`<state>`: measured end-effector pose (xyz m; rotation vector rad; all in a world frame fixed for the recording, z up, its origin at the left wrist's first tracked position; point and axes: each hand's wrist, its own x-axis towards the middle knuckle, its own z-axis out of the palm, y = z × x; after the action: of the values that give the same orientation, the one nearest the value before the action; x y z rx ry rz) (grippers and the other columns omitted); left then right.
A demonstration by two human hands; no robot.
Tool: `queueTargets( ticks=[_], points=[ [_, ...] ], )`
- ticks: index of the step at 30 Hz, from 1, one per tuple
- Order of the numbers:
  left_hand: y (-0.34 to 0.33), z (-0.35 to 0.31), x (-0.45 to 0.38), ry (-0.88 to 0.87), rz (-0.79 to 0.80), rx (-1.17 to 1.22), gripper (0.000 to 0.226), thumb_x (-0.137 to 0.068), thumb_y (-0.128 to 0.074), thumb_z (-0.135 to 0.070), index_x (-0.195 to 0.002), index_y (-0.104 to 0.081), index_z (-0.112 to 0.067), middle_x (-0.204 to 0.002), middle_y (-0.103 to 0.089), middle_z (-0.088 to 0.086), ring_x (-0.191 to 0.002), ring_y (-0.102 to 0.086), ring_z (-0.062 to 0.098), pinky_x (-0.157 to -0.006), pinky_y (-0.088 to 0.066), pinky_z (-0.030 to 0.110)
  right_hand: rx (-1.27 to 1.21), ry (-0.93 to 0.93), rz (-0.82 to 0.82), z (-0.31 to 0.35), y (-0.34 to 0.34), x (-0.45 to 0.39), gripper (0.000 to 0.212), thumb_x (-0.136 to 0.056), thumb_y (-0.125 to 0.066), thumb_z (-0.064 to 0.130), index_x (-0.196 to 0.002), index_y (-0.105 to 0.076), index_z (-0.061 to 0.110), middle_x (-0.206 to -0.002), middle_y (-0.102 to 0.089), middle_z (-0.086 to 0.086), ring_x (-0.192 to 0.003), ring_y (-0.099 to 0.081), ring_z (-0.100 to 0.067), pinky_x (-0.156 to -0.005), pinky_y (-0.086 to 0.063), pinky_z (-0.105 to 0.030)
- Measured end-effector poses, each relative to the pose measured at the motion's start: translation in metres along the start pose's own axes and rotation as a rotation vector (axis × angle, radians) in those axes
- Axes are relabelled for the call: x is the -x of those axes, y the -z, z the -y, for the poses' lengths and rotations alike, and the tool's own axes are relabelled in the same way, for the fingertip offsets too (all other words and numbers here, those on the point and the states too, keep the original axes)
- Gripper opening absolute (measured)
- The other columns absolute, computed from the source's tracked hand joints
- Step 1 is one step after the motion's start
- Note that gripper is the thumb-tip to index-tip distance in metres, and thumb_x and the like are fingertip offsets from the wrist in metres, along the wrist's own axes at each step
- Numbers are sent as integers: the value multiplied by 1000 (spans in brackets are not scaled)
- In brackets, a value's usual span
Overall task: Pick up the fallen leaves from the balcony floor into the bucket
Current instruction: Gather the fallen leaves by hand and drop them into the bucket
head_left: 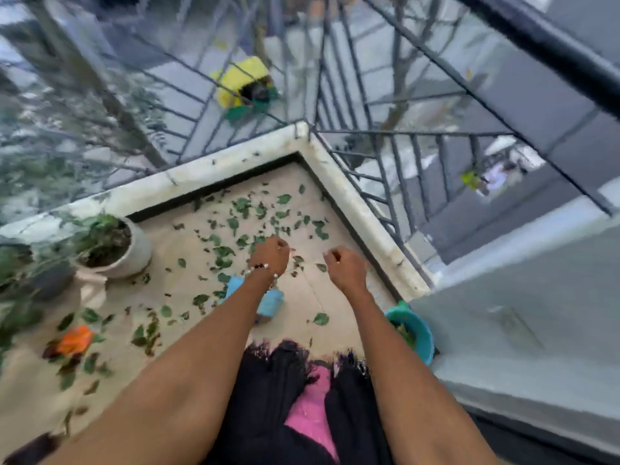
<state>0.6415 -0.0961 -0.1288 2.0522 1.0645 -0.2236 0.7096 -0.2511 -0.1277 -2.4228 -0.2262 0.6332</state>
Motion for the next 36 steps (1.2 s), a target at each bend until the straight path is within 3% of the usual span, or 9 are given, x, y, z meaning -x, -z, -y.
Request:
queueTargets(
  ticks=[7,10,13,15,16,19,26,33,36],
  points=[
    [106,141,42,250,-140,-52,30,-97,-45,-26,-124,-58,-22,-118,-64,13,-111,-58,31,-93,-47,40,96,300,201,120,-107,36,21,-94,-55,24,-86,-66,9,-90,-69,-15,-91,-61,-33,-75,-42,-36],
    [140,213,73,388,-197,-17,32,-99,-43,-24,-129,-54,-20,-122,-62,13,-113,-56,32,-91,-47,39,149,418,325,158,-163,71,24,-94,-54,22,-72,-56,15,-73,-61,-13,-77,-57,-31,-64,-32,-32],
    [168,274,104,507,-257,35,29,-100,-45,-21,-127,-54,-14,-122,-60,17,-110,-58,36,-85,-47,39,194,513,423,188,-214,109,38,-94,-55,22,-60,-40,25,-67,-53,-11,-75,-56,-31,-64,-28,-29],
    [183,307,123,562,-320,77,28,-100,-46,-23,-125,-53,-15,-122,-60,17,-110,-57,36,-89,-49,41,240,566,509,205,-245,133,25,-94,-57,23,-69,-57,20,-77,-63,-16,-81,-60,-29,-66,-34,-31],
    [191,322,132,587,-347,110,29,-99,-46,-24,-127,-53,-15,-123,-60,16,-112,-57,35,-92,-49,42,256,595,555,213,-260,144,19,-94,-57,24,-83,-66,13,-85,-68,-16,-87,-63,-29,-70,-39,-33],
    [206,359,159,663,-435,188,34,-99,-47,-24,-131,-52,-17,-125,-59,17,-114,-56,35,-93,-48,41,319,719,635,236,-298,174,26,-95,-56,28,-105,-69,8,-100,-72,-14,-97,-64,-32,-80,-46,-35],
    [225,427,201,838,-566,273,31,-97,-44,-24,-125,-57,-23,-116,-64,16,-105,-60,35,-88,-51,43,425,944,807,293,-370,229,25,-95,-57,27,-105,-70,10,-105,-72,-12,-101,-64,-31,-80,-45,-33],
    [273,511,214,987,-674,333,34,-96,-47,-21,-129,-54,-22,-120,-63,14,-110,-60,34,-86,-49,37,565,1117,928,355,-470,265,26,-97,-52,28,-104,-68,7,-97,-70,-16,-93,-64,-34,-65,-31,-27],
    [310,554,211,1030,-704,344,32,-97,-47,-23,-128,-54,-24,-117,-66,11,-107,-62,32,-86,-48,37,607,1176,993,391,-518,282,27,-98,-52,25,-99,-67,3,-96,-69,-19,-92,-63,-36,-65,-33,-30]
  ],
)
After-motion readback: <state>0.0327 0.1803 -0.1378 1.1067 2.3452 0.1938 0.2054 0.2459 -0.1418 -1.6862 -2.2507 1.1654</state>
